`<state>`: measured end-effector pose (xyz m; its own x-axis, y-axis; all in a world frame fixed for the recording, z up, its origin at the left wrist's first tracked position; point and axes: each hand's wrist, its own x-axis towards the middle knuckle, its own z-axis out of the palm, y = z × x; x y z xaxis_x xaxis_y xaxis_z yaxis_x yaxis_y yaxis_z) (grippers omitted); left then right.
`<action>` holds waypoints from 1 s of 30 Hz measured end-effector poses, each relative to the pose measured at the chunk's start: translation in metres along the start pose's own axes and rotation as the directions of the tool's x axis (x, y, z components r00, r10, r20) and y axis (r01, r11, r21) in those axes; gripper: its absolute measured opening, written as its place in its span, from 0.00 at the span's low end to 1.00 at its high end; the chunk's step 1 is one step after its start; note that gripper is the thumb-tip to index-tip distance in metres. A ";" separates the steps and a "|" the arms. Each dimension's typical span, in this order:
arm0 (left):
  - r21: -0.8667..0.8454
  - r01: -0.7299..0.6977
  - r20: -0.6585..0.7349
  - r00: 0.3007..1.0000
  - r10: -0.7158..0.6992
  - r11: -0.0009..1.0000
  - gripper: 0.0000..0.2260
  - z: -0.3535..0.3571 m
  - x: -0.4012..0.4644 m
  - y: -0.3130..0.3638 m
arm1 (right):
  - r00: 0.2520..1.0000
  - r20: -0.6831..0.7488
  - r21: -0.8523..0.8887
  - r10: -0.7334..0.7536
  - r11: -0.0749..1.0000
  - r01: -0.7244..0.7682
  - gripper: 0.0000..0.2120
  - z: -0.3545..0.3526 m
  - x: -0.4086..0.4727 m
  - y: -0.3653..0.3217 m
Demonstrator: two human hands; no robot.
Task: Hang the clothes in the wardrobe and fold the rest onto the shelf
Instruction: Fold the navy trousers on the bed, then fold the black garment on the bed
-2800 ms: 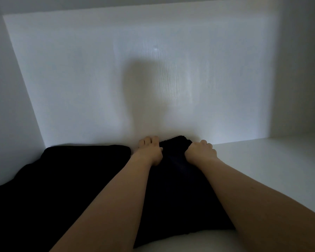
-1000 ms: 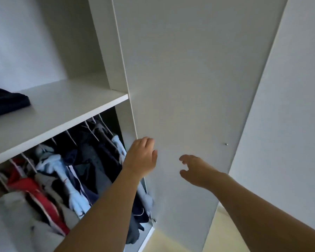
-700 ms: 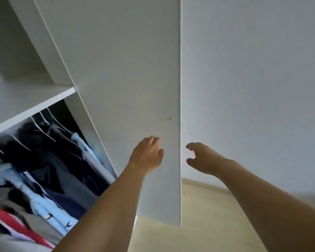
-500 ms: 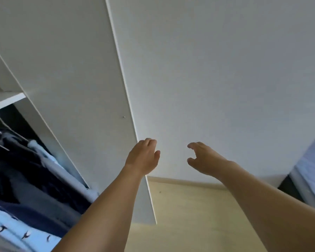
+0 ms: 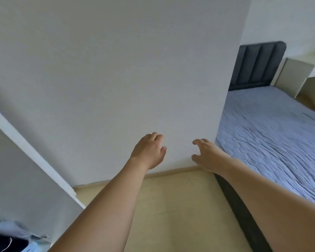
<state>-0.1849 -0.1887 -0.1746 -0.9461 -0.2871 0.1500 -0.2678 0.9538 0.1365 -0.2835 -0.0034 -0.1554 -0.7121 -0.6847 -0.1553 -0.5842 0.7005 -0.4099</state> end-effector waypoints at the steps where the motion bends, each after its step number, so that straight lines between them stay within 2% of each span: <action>1: -0.006 -0.003 0.015 1.000 0.003 1.000 0.18 0.008 0.014 0.011 | 1.000 0.002 -0.005 0.016 1.000 -0.016 0.26 -0.006 0.003 0.018; 8: -0.082 0.024 0.112 0.994 -0.014 0.996 0.19 0.055 0.101 0.087 | 0.990 0.002 -0.010 0.143 0.990 -0.143 0.27 -0.047 0.034 0.134; 16: -0.049 -0.017 0.135 0.991 0.024 0.999 0.19 0.069 0.156 0.207 | 0.993 0.000 0.062 0.115 0.991 -0.115 0.26 -0.093 0.032 0.248; 19: -0.038 -0.002 0.108 0.994 0.006 0.999 0.19 0.079 0.159 0.263 | 0.996 -0.008 0.062 0.087 0.994 -0.087 0.24 -0.108 0.014 0.301; 24: -0.028 0.036 0.112 0.993 -0.033 0.999 0.18 0.097 0.151 0.365 | 0.998 0.012 0.042 0.059 0.997 -0.059 0.27 -0.146 -0.034 0.391; 30: -0.048 -0.007 0.074 0.997 0.011 0.999 0.18 0.097 0.157 0.453 | 0.999 0.010 0.027 0.043 0.999 -0.043 0.27 -0.193 -0.061 0.453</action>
<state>-0.4722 0.2069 -0.1842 -0.9598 -0.2697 0.0784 -0.2522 0.9504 0.1820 -0.5798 0.3946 -0.1577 -0.7325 -0.6560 -0.1820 -0.5419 0.7237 -0.4273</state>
